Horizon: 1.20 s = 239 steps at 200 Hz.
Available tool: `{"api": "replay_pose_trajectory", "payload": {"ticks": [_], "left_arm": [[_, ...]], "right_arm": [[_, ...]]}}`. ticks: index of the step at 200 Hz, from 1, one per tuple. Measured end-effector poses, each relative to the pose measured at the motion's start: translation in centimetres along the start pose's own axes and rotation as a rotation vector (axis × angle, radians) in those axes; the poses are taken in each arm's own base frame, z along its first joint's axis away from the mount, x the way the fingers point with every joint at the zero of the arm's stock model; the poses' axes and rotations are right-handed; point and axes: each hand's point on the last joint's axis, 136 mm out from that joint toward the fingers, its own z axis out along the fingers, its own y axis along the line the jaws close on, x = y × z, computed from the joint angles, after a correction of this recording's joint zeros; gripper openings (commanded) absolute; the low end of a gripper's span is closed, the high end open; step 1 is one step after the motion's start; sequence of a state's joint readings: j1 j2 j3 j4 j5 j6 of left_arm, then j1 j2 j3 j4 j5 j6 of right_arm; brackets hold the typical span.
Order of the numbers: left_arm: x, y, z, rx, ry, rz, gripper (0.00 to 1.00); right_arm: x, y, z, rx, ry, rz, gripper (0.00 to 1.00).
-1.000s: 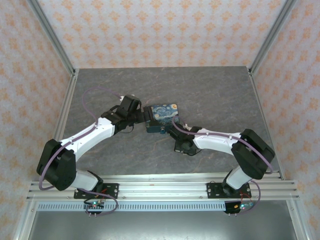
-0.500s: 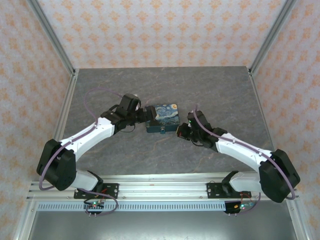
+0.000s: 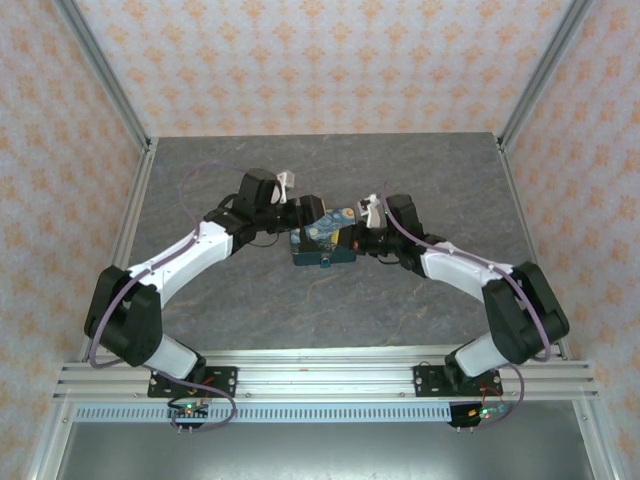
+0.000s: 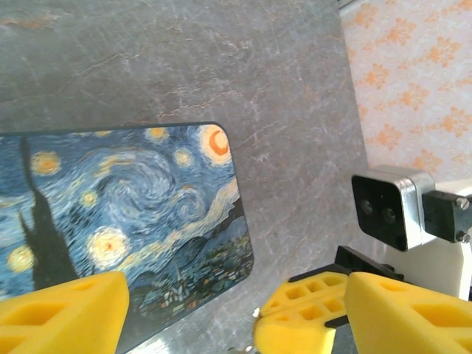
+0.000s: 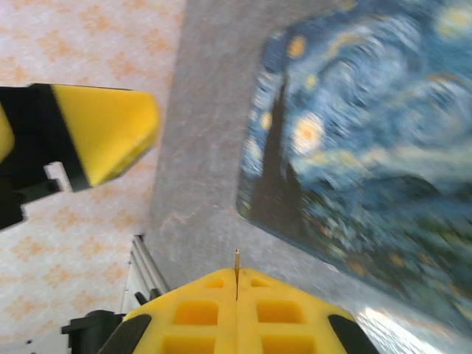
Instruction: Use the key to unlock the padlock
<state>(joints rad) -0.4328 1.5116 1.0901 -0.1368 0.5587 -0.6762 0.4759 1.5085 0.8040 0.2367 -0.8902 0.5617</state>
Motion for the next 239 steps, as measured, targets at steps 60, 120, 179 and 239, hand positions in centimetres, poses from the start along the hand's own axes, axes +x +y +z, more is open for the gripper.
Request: {"api": "replay_pose_trajectory", "payload": {"ticks": [60,120,179,239], "left_arm": [[-3.1,-0.2,-0.2,0.076,-0.022,-0.058,0.54],[-3.8,-1.0,-0.1,0.161,0.000,-0.106,0.43],[-4.3,-2.0,0.5,0.236,-0.001,-0.148,0.38],[-3.9,-1.7,1.2,0.273,0.009,-0.196,0.34]], "right_arm": [[-3.3,3.2,1.1,-0.151,0.031,-0.066,0.00],[-3.8,4.0,1.6,-0.207,0.061,-0.075,0.00],[-4.4,4.5,1.5,-0.228,0.043,-0.074,0.00],[-5.2,4.9,1.2,-0.244,0.019,-0.072,0.00]]}}
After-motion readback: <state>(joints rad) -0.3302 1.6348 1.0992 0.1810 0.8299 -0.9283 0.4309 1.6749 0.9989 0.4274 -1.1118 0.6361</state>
